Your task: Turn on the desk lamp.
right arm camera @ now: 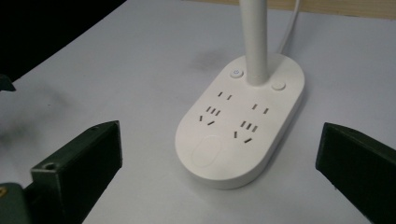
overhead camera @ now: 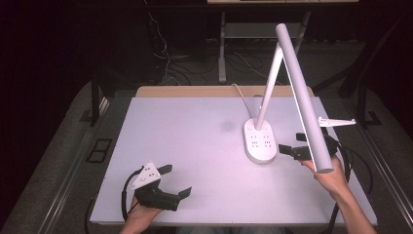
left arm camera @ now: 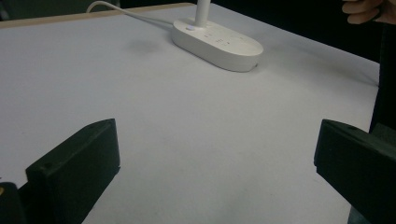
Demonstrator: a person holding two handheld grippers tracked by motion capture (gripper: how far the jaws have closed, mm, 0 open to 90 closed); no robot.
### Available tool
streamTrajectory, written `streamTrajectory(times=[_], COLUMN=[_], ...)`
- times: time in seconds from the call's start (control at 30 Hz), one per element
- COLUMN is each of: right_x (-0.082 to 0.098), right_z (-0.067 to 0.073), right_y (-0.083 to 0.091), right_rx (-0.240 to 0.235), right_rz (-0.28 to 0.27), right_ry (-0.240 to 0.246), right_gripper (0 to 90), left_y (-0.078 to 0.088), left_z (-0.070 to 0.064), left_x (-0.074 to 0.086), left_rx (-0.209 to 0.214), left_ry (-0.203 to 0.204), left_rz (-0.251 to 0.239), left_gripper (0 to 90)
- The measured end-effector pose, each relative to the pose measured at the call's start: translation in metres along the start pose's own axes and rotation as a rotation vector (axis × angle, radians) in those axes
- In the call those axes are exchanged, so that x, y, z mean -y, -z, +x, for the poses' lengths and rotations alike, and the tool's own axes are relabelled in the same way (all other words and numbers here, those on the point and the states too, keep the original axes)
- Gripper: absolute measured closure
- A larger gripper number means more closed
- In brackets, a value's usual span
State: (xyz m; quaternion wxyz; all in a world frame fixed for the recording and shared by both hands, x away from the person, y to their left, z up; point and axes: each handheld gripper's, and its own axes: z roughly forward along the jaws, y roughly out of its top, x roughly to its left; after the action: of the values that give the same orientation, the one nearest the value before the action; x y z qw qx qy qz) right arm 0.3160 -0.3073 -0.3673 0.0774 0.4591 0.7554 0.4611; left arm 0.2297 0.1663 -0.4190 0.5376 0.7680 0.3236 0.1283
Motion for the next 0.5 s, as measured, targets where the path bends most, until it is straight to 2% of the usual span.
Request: streamTrajectory(times=[0.5], right_x=[0.046], right_z=[0.019], right_y=[0.001], right_rx=[-0.041], right_rz=[-0.039], right_ry=[0.0], right_gripper=[0.1], left_y=[0.0], left_z=[0.0], left_x=[0.0], left_rx=[0.002], left_ry=[-0.003], left_rz=[0.004], left_gripper=[0.0])
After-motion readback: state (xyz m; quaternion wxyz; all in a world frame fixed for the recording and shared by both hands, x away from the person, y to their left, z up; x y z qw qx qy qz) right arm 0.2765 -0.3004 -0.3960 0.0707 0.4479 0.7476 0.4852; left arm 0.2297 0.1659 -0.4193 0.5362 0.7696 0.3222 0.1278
